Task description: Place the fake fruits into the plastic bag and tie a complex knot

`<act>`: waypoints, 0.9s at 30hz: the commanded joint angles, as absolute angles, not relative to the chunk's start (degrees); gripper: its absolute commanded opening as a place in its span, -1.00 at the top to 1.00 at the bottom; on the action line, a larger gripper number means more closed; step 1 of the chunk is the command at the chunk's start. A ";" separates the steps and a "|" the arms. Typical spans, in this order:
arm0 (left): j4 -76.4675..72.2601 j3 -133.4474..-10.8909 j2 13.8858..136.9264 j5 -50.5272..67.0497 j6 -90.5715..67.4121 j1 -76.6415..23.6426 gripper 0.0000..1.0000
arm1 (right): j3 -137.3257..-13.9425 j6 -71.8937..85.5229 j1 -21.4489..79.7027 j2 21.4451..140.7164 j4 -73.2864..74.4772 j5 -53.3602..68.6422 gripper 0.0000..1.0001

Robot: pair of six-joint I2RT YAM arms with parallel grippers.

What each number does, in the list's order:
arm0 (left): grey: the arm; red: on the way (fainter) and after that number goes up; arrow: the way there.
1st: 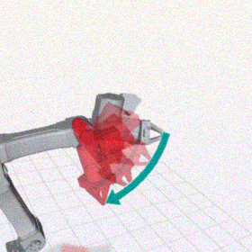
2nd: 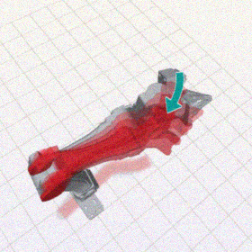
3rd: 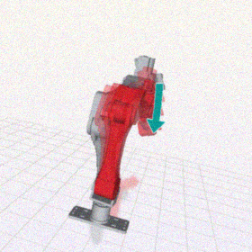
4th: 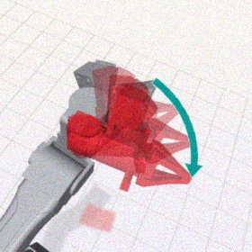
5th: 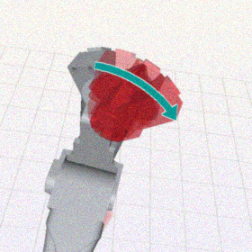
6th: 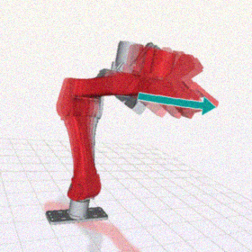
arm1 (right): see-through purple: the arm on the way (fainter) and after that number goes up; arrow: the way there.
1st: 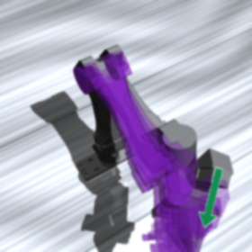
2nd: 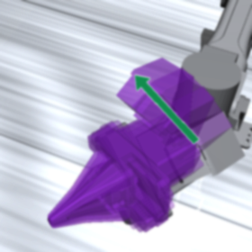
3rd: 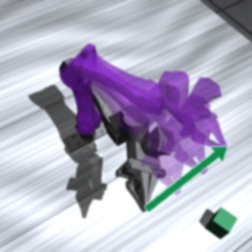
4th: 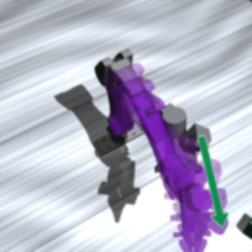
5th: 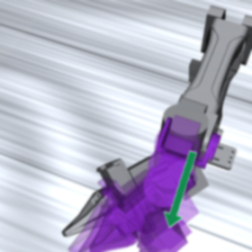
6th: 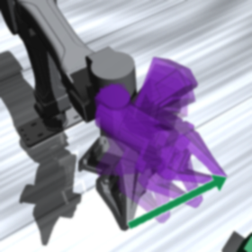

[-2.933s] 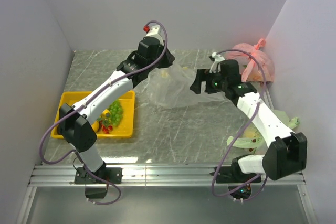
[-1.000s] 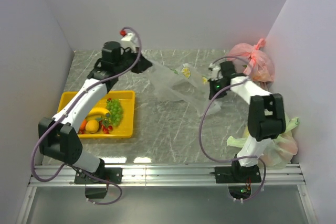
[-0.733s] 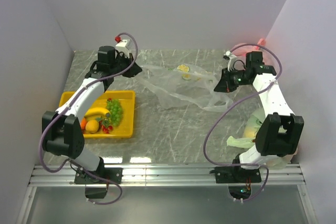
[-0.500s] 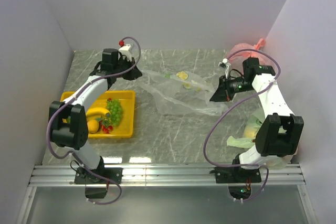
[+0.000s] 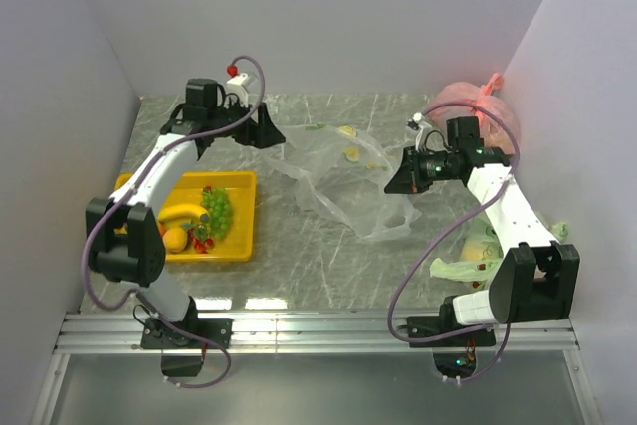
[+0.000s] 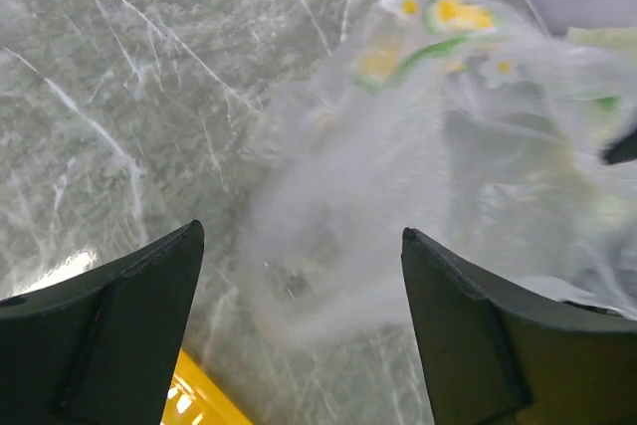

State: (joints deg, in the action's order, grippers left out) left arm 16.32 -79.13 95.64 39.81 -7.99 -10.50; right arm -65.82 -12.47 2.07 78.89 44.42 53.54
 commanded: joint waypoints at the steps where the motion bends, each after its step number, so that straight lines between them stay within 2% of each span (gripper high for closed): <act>1: 20.65 -79.20 86.50 41.32 -5.62 -8.97 -0.73 | -62.85 -2.74 3.78 76.47 36.04 48.78 1.00; 6: 24.61 -71.56 75.43 34.98 -6.59 -3.00 -0.96 | -59.77 4.13 5.01 75.41 31.30 46.58 1.00; 11: 35.76 -65.32 69.70 27.70 2.08 1.23 -0.99 | -58.36 10.54 5.10 76.46 28.04 45.09 1.00; 16: 39.73 -60.74 69.44 16.97 4.65 1.32 -0.96 | -58.10 12.92 5.45 76.82 26.28 43.77 1.00; 19: 36.58 -57.84 69.43 12.76 2.91 0.97 -0.99 | -57.57 13.62 5.80 76.64 25.67 43.33 1.00; 20: 35.08 -56.61 70.04 8.05 1.77 0.44 -0.99 | -57.57 13.71 5.89 76.55 25.49 43.33 1.00; 27: 32.10 -56.07 80.32 0.18 -2.45 -2.98 -0.89 | -56.78 13.98 6.06 75.67 25.22 41.13 1.00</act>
State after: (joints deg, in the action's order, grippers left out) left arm 35.35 -56.45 77.93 5.87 0.14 -1.56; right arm -57.56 13.45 5.41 77.58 27.16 42.54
